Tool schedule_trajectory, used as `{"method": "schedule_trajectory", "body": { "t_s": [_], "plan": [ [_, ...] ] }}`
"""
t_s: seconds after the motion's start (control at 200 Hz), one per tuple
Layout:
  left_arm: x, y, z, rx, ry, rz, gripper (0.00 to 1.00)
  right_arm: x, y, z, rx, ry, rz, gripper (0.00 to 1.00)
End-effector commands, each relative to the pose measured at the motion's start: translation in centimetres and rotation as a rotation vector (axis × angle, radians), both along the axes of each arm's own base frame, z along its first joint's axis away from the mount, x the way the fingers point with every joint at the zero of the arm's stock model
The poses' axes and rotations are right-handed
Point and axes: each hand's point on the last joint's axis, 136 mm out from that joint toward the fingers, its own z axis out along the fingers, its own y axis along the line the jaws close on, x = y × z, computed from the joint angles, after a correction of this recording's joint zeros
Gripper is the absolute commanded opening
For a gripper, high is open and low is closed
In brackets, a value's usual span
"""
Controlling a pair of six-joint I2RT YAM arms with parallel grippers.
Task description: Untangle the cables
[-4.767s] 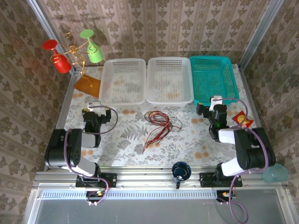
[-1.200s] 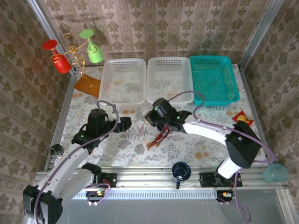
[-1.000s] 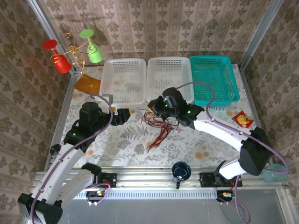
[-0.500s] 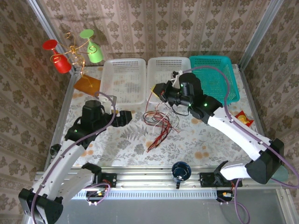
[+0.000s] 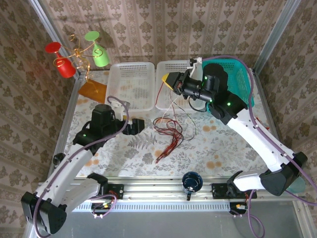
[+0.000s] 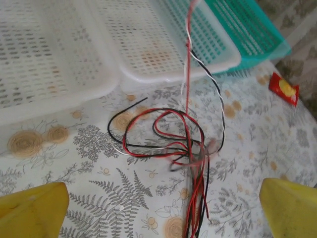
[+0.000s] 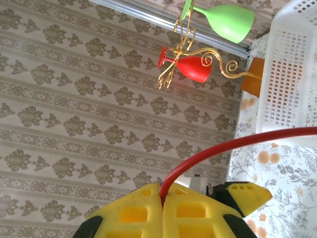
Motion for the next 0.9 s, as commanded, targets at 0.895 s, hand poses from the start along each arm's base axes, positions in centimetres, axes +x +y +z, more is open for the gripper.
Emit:
{"method": "schedule_trajectory", "body": {
  "t_s": [0.895],
  "plan": [
    [2.8, -11.1, 3.3, 0.039, -0.796, -0.374, 1.0, -0.5, -0.5, 3.4, 0.118, -0.047, 0.021, 0.0]
  ]
}}
